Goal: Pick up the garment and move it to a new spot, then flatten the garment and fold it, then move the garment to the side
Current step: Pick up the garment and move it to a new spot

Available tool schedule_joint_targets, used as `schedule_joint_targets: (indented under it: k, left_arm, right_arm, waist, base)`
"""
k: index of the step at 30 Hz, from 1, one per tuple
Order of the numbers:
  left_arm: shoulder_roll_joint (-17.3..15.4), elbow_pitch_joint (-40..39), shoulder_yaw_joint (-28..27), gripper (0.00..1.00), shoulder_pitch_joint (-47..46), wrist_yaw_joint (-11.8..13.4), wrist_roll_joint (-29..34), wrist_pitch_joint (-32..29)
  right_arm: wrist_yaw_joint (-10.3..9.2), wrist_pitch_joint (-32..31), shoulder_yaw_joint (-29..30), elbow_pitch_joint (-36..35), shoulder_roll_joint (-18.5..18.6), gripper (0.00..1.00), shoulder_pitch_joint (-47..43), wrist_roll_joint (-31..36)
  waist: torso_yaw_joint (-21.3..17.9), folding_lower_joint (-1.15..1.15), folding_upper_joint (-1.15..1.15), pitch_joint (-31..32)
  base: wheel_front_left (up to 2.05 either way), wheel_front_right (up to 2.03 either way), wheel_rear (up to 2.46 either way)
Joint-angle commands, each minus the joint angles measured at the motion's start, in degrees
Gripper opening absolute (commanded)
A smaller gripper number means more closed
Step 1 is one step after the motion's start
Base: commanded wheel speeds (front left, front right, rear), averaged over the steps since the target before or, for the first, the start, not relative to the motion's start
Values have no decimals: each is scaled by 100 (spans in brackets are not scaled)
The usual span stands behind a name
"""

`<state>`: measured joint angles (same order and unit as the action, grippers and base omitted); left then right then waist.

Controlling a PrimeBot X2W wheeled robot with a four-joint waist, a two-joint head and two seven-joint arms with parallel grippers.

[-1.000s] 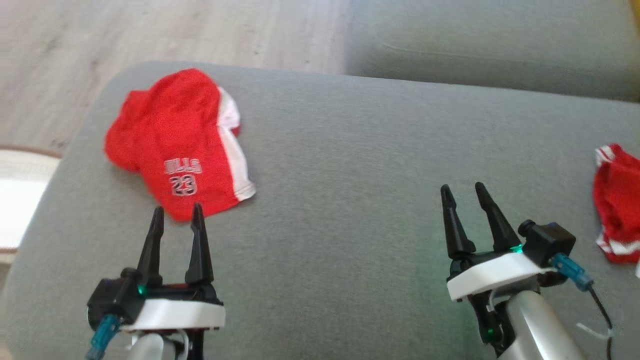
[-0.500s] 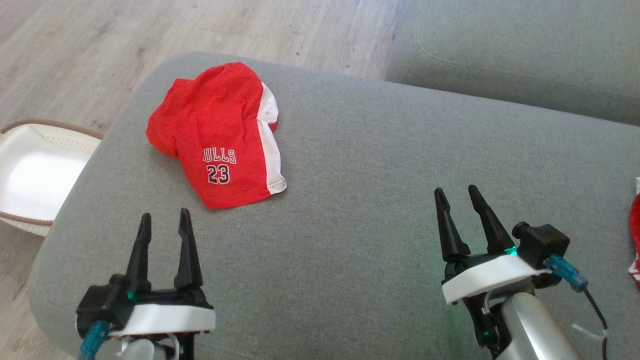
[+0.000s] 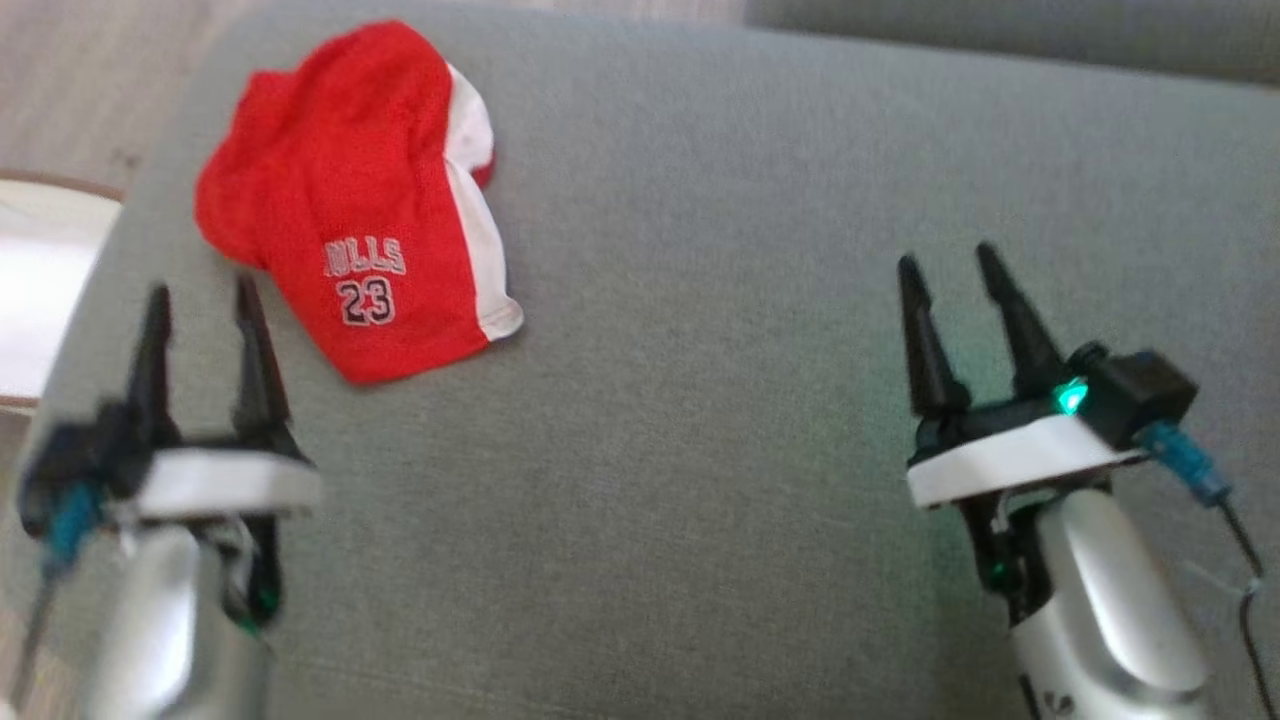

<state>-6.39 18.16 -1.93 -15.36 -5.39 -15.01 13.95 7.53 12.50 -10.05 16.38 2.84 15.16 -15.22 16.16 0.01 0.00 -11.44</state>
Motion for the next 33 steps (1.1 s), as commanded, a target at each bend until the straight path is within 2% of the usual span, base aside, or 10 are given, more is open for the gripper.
schedule_joint_targets:
  k: [1, 7, 14, 23, 24, 25, 26, 29, 33]
  left_arm:
    - [-338, 58, -218, 100, -547, -26, 81, -77]
    - [-1109, 1493, -3, 100, -2122, -130, 202, -990]
    - [-1720, 3024, 508, 100, -3378, -200, 232, -2110]
    - [-2003, 4052, 1116, 100, -3889, -208, -360, -3059]
    - [-2002, 4114, 1186, 65, -3891, -208, -461, -3138]
    - [-2003, 4154, 1250, 19, -3891, -209, -562, -3186]
    - [-2016, 4176, 1316, 0, -3888, -209, -650, -3196]
    - [-2088, 4169, 1486, 0, -3843, -209, -868, -3024]
    - [-2180, 4119, 1565, 0, -3843, -209, -1068, -2454]
  right_arm:
    - [-4, -66, -23, -332, 4, 100, 181, 108]
    - [-4, -424, 341, -1094, 4, 100, 326, 476]
    - [-4, -726, 450, -1746, 4, 100, 421, 488]
    - [-4, -819, 457, -2081, 4, 100, 461, 490]
    - [-4, -819, 476, -2089, 4, 100, 449, 491]
    - [-4, -819, 490, -2093, 4, 100, 437, 493]
    - [-4, -820, 497, -2091, 4, 100, 430, 495]
    - [-4, -803, 484, -2057, 4, 100, 422, 490]
    - [-4, -721, 472, -1937, 4, 100, 409, 425]
  waist:
    - [-202, -1, 0, -459]
    - [-387, -1, 0, -1074]
    - [-673, -1, 0, -1560]
    - [-950, -1, 0, -1789]
    - [-960, -1, 0, -1787]
    - [-967, -1, 0, -1782]
    - [-976, -1, 0, -1775]
    - [-1014, -1, 0, -1711]
    - [-1050, -1, 0, -1557]
  base:
    - [0, 0, 0]
    - [0, 0, 0]
    - [0, 0, 0]
    - [0, 0, 0]
    - [0, 0, 0]
    - [0, 0, 0]
    - [0, 0, 0]
    - [0, 0, 0]
    - [0, 0, 0]
